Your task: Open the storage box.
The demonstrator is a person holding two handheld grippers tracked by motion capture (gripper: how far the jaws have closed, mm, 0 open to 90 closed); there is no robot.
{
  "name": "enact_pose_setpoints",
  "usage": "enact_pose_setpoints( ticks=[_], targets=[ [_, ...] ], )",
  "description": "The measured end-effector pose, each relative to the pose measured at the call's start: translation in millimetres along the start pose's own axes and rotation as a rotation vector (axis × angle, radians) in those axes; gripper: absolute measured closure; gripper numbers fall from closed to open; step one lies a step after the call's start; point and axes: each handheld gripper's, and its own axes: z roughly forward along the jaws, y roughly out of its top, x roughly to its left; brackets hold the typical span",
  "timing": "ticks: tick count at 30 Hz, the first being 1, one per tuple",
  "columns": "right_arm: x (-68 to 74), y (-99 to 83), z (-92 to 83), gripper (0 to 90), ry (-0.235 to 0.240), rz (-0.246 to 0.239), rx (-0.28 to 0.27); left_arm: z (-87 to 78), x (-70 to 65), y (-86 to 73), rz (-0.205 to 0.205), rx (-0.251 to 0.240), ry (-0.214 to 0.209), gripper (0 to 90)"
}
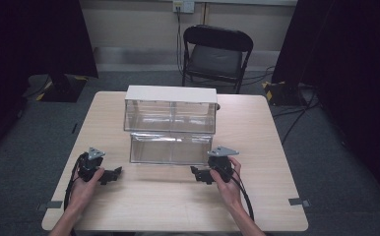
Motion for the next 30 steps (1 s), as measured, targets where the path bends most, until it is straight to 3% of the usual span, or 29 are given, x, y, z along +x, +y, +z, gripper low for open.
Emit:
enact_pose_setpoints(
  ticks=[21,30],
  targets=[
    [3.5,2.2,-5.5,10.4,0.009,0.016,-0.012,0.0,0.0,0.0,0.000,0.000,0.000,1.2],
    [6.0,2.3,-6.9,11.2,-0.012,0.015,-0.009,0.0,0.0,0.0,0.000,0.000,0.000,1.2]
  ],
)
